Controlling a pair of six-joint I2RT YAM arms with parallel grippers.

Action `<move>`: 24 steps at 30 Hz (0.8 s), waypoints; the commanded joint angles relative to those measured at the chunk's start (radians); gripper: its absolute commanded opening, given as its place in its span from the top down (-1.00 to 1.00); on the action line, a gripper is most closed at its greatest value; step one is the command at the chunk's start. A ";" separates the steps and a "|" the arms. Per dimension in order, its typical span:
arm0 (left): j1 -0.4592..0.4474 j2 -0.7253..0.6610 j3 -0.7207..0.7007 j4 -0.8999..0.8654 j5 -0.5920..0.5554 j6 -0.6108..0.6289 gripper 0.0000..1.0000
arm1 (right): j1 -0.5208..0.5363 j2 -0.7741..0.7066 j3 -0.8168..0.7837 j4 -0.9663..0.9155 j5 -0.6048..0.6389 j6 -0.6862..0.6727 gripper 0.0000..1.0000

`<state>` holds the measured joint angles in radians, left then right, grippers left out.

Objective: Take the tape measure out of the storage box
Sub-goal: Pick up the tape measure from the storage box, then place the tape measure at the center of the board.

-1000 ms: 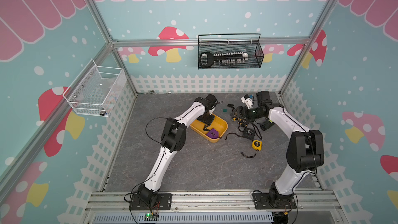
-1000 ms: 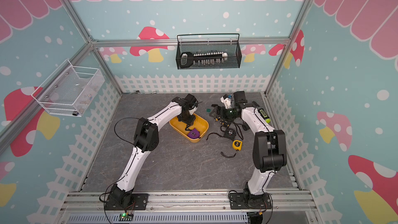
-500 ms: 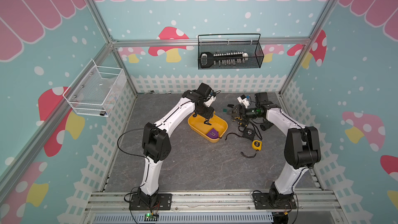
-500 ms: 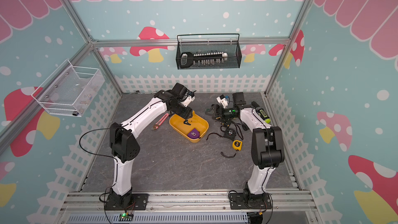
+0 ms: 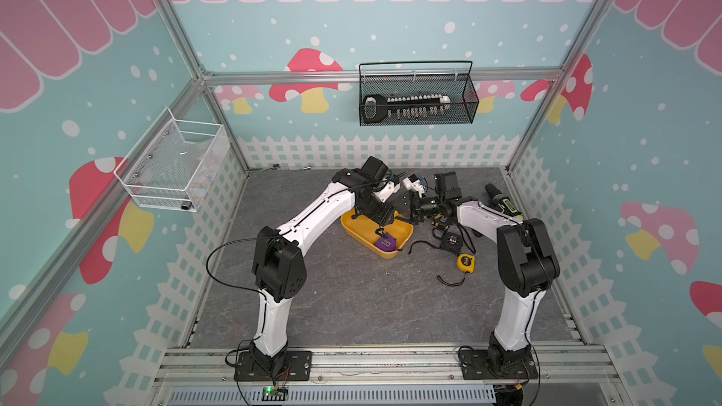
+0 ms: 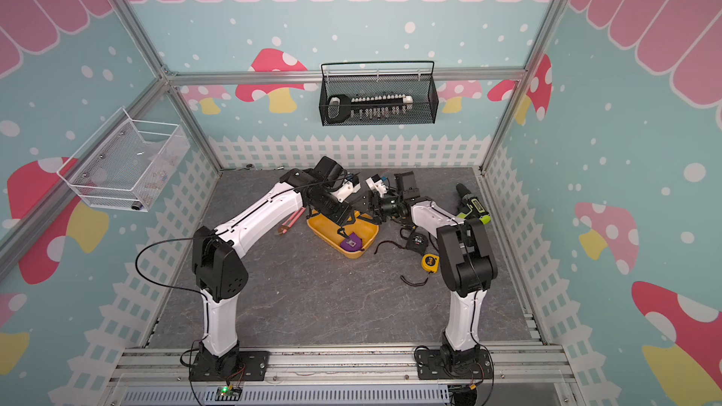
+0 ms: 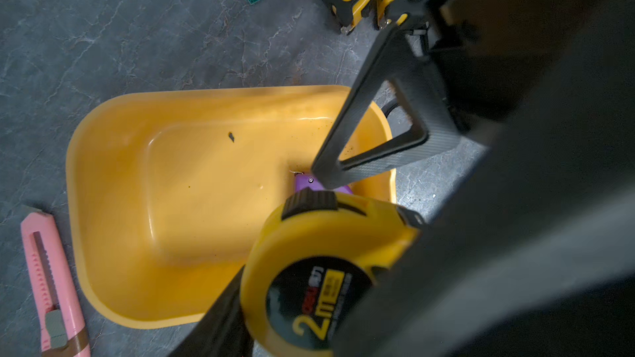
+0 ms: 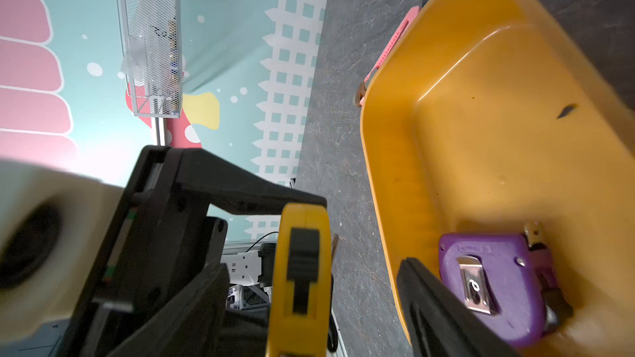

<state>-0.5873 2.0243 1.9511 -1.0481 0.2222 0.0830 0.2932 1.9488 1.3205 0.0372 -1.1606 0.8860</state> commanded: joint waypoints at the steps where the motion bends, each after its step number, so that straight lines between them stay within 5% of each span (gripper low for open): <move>1: -0.006 -0.044 0.006 0.028 0.027 0.017 0.14 | 0.025 0.028 -0.019 0.110 -0.027 0.088 -0.48; 3: -0.009 -0.043 0.008 0.031 0.030 0.017 0.11 | 0.033 0.029 -0.030 0.142 -0.028 0.111 -0.27; 7: -0.010 -0.042 0.002 0.031 0.009 0.014 -0.14 | 0.034 0.014 -0.050 0.204 -0.012 0.157 0.49; 13: -0.004 -0.095 -0.029 0.057 -0.067 -0.010 -0.95 | -0.023 -0.012 -0.015 0.059 0.016 0.055 0.57; 18: 0.001 -0.127 -0.094 0.086 -0.111 -0.022 -0.98 | -0.178 -0.089 -0.007 -0.192 0.084 -0.147 0.60; 24: -0.047 -0.011 -0.132 0.086 -0.176 -0.002 -0.98 | -0.291 -0.105 0.028 -0.583 0.223 -0.473 0.59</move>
<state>-0.6056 1.9362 1.8439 -0.9714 0.1009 0.0757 -0.0097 1.8660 1.3300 -0.3058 -0.9989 0.6197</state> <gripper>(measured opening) 0.988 0.261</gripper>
